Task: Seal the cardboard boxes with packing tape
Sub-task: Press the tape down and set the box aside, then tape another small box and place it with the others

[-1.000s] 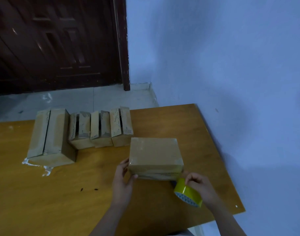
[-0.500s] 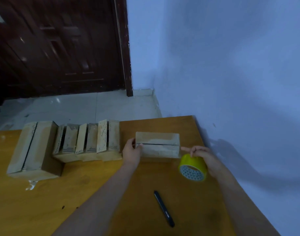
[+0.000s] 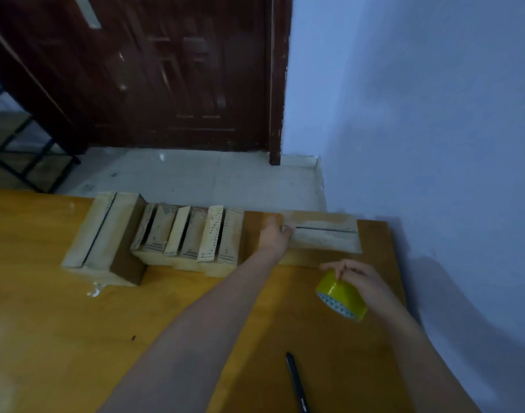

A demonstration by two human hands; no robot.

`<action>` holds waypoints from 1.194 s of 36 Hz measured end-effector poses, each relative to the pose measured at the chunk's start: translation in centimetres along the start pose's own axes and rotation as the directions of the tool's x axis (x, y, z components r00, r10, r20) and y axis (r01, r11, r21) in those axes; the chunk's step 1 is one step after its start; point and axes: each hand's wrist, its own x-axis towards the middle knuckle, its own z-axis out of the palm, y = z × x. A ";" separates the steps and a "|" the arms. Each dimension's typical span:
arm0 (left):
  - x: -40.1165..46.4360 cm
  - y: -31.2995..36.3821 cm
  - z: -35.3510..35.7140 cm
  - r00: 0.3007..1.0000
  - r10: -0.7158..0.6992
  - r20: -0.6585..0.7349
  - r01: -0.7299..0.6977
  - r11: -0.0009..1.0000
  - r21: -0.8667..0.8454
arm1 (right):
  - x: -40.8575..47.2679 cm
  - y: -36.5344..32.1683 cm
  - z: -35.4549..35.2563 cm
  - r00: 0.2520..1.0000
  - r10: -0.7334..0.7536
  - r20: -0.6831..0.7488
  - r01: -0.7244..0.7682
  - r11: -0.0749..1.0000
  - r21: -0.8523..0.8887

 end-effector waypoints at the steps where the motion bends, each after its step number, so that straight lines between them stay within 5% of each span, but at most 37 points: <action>1: -0.5 -0.1 -0.5 0.999 0.050 -0.018 -0.050 0.998 0.024 | -0.1 0.0 0.8 0.999 0.010 0.031 -0.009 1.000 -0.006; 8: -5.3 -3.2 -7.7 0.870 0.315 -0.379 -0.327 0.944 0.033 | 1.9 -0.6 7.4 0.967 0.174 0.189 -0.167 0.985 -0.053; 12: -5.5 -7.8 -13.4 0.836 0.189 -0.515 -0.175 0.982 0.077 | 3.3 -2.4 11.1 0.960 0.175 0.217 -0.149 0.980 -0.134; 16: -2.9 -12.2 -17.2 0.922 0.040 -0.384 0.050 0.974 0.220 | 5.2 -3.8 13.9 0.966 0.182 0.184 -0.147 0.972 -0.185; 26: 0.8 -12.8 -18.5 0.996 0.000 -0.092 0.054 0.811 0.583 | 7.8 -5.2 16.6 0.965 0.215 0.148 -0.180 0.959 -0.221; 33: -0.5 -11.8 -18.5 0.994 -0.102 -0.037 0.106 0.846 0.522 | 5.0 -4.0 17.2 0.970 0.231 0.075 -0.208 0.950 -0.235; 43: -7.4 -14.3 -15.0 0.994 -0.038 0.101 -0.025 0.828 0.560 | -4.2 0.2 15.8 0.934 0.356 -0.016 -0.354 0.922 -0.154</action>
